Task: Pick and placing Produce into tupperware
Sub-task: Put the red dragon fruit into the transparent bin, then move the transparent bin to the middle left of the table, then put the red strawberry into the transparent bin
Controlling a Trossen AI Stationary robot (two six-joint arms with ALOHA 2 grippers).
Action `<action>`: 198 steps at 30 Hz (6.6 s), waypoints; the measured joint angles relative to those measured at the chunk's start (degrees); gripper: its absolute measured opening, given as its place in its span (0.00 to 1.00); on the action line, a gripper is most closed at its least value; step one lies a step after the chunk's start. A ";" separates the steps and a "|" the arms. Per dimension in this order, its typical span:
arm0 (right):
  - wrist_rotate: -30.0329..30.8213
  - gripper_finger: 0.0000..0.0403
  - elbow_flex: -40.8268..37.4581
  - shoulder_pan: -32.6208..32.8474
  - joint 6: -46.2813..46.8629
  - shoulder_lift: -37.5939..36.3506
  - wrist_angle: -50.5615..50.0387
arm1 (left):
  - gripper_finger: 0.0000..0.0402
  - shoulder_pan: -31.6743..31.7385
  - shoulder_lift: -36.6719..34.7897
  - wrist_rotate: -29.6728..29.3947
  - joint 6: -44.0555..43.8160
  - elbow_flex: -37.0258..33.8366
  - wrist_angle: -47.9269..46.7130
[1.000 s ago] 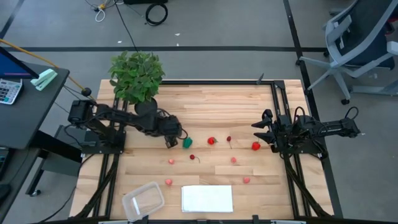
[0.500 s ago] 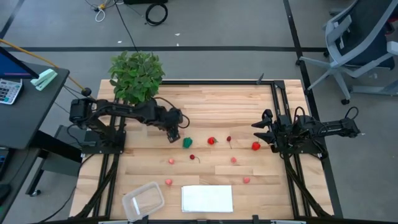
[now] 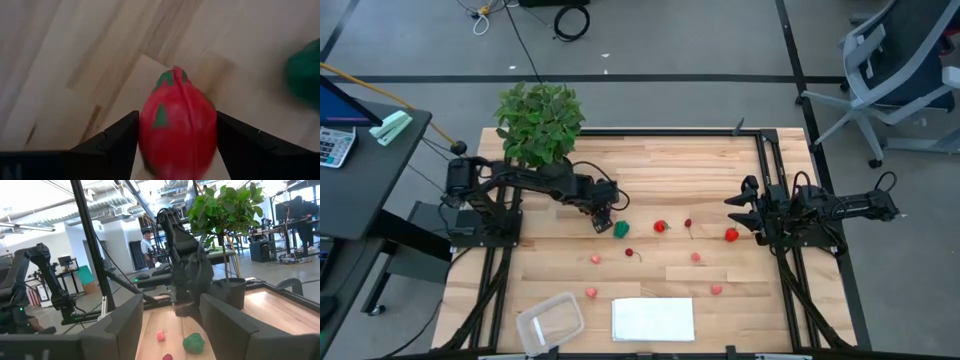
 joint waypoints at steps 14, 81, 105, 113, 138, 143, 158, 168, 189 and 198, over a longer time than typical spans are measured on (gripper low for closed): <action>-0.02 0.51 0.00 -0.01 -0.02 -0.02 0.02 | 0.54 -0.96 0.25 0.99 -4.78 4.56 -4.24; 0.00 0.51 0.00 -0.01 6.47 0.00 -2.58 | 0.59 -49.30 0.07 13.22 -58.66 15.88 -14.51; 0.00 0.51 0.00 0.01 6.49 -0.02 -2.52 | 0.02 -49.27 5.98 15.61 -63.17 17.42 -16.04; 0.00 0.51 0.00 -0.01 6.45 -0.02 -1.84 | 0.01 -47.61 8.07 15.11 -61.27 17.43 -15.61; -0.01 0.51 0.00 -0.01 6.49 -0.02 -1.70 | 0.02 -34.41 8.05 -0.10 -41.19 17.43 -44.99; -0.02 0.51 0.00 -0.01 6.54 -0.02 -1.70 | 0.02 -29.81 8.05 -3.63 -36.22 17.43 -46.67; 0.02 0.51 0.00 0.01 2.11 0.06 1.71 | 0.09 -25.91 6.23 -4.60 -31.50 20.19 -54.12; -1.24 0.51 4.32 0.05 1.22 3.50 2.71 | 0.01 -29.11 -2.93 -18.33 -29.84 36.02 -60.06; -1.75 0.45 50.11 3.03 9.28 62.51 -47.83 | 0.41 -14.20 -11.62 -30.40 -17.78 48.03 -58.57; 7.90 0.45 60.13 2.98 38.09 70.22 -78.43 | 0.53 -11.20 -11.60 -30.29 -13.91 48.03 -56.70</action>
